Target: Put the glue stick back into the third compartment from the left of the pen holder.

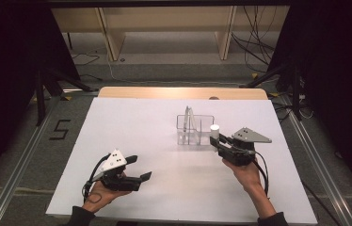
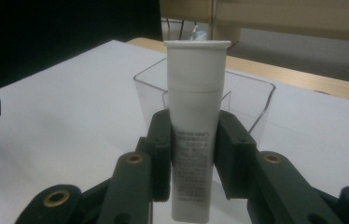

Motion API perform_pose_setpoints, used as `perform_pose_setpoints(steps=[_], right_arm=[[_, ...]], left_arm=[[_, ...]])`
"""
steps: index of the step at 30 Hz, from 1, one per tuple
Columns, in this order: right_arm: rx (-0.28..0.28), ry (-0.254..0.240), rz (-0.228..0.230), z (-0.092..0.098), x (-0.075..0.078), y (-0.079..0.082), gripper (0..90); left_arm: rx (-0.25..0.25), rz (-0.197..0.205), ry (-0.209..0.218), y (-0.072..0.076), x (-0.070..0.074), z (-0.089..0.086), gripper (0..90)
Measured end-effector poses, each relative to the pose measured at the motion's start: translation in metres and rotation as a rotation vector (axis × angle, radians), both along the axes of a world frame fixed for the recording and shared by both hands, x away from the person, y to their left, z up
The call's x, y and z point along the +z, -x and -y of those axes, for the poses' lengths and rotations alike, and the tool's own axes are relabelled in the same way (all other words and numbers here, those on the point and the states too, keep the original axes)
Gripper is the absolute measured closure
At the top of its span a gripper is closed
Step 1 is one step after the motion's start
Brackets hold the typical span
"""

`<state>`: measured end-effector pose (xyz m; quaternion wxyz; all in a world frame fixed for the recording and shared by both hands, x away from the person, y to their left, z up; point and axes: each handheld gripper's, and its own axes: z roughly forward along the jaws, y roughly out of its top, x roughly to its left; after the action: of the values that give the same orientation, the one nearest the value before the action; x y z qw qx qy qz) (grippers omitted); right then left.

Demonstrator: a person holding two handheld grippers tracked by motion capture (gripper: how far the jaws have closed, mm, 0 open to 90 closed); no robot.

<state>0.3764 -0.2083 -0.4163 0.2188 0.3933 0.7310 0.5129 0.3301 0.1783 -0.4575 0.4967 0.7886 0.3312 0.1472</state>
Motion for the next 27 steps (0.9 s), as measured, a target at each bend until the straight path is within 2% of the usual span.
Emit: perform_pose_setpoints(steps=[2, 6, 13, 17, 27], right_arm=[[-0.007, -0.015, -0.006, 0.000, 0.001, -0.004, 69.8], [-0.014, -0.011, -0.009, -0.002, 0.003, -0.013, 69.7], [-0.040, -0.034, -0.016, -0.004, 0.007, -0.027, 69.7], [-0.055, -0.034, -0.017, -0.005, 0.010, -0.035, 69.7], [-0.080, -0.023, -0.017, -0.011, 0.016, -0.051, 69.7]], left_arm=[[0.009, -0.001, 0.000, 0.000, -0.001, -0.002, 17.6], [0.023, 0.008, -0.003, 0.001, -0.002, -0.004, 17.4], [0.018, 0.015, -0.022, 0.004, -0.005, -0.002, 17.0], [0.018, -0.003, -0.013, 0.004, -0.007, -0.001, 16.9], [0.028, -0.010, 0.003, 0.005, -0.010, 0.001, 16.7]])
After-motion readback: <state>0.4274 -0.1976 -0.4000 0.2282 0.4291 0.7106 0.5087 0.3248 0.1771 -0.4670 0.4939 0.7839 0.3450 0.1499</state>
